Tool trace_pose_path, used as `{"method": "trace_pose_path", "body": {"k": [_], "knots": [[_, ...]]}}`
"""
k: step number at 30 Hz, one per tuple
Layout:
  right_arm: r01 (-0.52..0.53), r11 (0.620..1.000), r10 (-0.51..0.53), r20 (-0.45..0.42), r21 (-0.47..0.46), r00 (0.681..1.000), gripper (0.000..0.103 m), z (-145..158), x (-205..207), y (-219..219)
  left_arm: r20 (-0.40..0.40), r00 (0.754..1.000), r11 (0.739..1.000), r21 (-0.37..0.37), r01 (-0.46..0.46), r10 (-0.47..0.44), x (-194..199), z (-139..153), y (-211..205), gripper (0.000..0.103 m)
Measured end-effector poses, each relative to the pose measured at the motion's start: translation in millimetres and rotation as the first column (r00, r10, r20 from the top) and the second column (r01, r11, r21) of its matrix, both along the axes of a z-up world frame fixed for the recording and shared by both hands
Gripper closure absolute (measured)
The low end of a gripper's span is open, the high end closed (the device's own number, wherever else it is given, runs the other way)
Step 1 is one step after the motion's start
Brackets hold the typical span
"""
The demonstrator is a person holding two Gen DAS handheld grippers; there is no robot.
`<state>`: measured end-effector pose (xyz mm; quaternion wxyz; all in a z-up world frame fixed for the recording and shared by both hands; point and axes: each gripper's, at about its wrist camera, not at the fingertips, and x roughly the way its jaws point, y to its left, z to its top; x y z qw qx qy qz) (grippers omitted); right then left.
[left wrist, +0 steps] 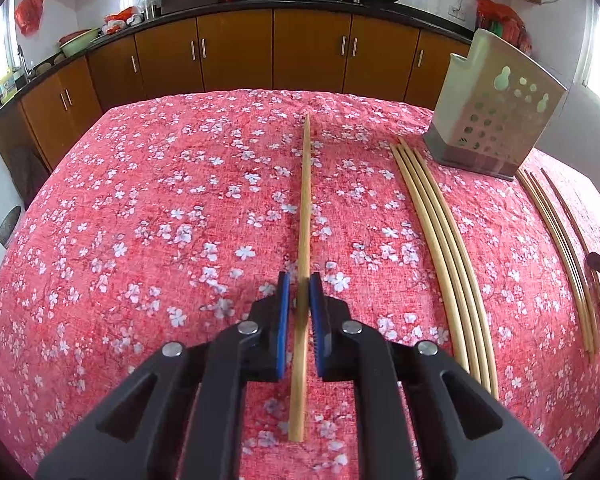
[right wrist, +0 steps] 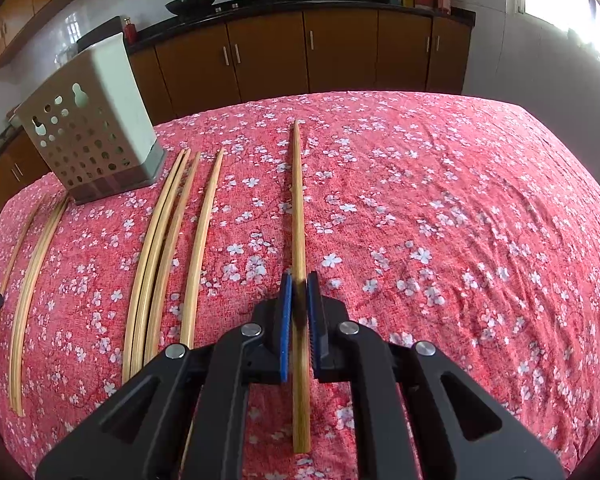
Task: Organize utensils
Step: 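Lift the held chopsticks upright with both tools and carry them toward the perforated holder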
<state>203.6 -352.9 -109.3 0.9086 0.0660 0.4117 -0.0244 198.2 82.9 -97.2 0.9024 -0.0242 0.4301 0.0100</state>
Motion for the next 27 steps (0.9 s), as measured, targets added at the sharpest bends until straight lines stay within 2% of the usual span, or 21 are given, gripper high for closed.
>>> {"method": "trace_pose_path", "body": {"k": [3, 5, 12, 17, 20, 27], "knots": [[0.006, 1.0, -0.006, 0.004, 0.015, 1.0, 0.095, 1, -4, 0, -0.004, 1.0, 1.0, 0.001, -0.001, 0.001, 0, 2, 1, 0.095], [0.013, 0.999, -0.014, 0.036, 0.029, 0.999, 0.095, 11, -10, -3, 0.01, 1.0, 1.0, -0.008, -0.006, 0.006, -3, 8, 4, 0.095], [0.033, 0.999, -0.039, 0.19, 0.039, 0.981, 0.095, 60, -32, -15, 0.151, 0.989, 1.0, -0.014, -0.006, 0.008, -16, 56, 8, 0.095], [0.046, 0.998, -0.057, 0.266, 0.049, 0.962, 0.095, 85, -39, -21, 0.264, 0.964, 0.999, -0.033, -0.027, 0.035, -21, 96, 10, 0.095], [0.044, 0.998, -0.057, 0.304, 0.049, 0.951, 0.095, 98, -38, -22, 0.334, 0.941, 0.998, -0.041, -0.044, 0.055, -21, 123, 12, 0.095], [0.03, 0.999, -0.04, 0.366, 0.033, 0.93, 0.095, 121, -29, -19, 0.388, 0.92, 0.998, -0.044, -0.042, 0.056, -8, 160, 16, 0.101]]}}
